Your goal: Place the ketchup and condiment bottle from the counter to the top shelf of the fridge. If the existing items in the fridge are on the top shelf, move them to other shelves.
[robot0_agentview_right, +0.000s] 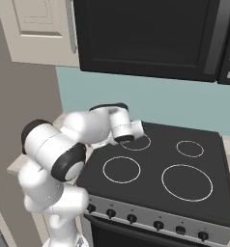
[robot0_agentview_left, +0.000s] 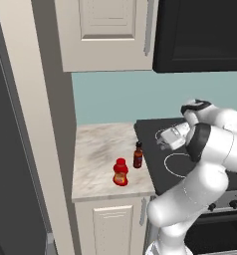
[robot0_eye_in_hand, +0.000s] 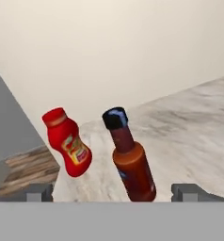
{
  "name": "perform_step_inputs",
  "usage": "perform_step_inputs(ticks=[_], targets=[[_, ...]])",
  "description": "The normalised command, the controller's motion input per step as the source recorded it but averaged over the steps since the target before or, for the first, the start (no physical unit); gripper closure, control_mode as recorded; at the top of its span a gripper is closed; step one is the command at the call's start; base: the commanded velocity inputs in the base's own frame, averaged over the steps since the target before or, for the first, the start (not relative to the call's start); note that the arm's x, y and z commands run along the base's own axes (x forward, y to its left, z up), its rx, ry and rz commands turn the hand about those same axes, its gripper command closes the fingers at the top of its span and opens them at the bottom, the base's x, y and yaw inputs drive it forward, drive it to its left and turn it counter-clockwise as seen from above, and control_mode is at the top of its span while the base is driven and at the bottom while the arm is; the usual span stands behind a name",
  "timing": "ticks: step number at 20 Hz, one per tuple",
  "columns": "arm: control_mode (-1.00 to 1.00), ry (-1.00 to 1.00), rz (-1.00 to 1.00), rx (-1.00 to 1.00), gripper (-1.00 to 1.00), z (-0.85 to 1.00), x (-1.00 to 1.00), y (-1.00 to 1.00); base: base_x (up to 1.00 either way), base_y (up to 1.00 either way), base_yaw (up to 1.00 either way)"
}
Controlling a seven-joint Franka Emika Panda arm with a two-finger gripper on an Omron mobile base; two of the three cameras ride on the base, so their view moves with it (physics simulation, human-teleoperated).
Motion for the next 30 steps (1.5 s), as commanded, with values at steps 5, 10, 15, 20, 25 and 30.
perform_step_inputs(ticks=[5,10,15,20,25,30], targets=[[-1.0,-0.05,0.13,0.16,-1.0,-0.16,-0.08,0.11,0.0,0.0,0.0],[-1.0,-0.06,0.12,0.08,-1.0,-0.16,-0.14,0.22,0.0,0.0,0.0],[-1.0,-0.09,0.04,0.04,-1.0,-0.18,0.03,0.25,0.0,0.0,0.0],[-1.0,-0.1,0.0,0.01,-1.0,-0.16,0.26,0.16,0.0,0.0,0.0],[-1.0,-0.09,0.0,0.0,-1.0,-0.17,0.16,0.11,0.0,0.0,0.0],[-1.0,-0.05,0.0,0.0,-1.0,-0.14,0.05,0.21,0.0,0.0,0.0]])
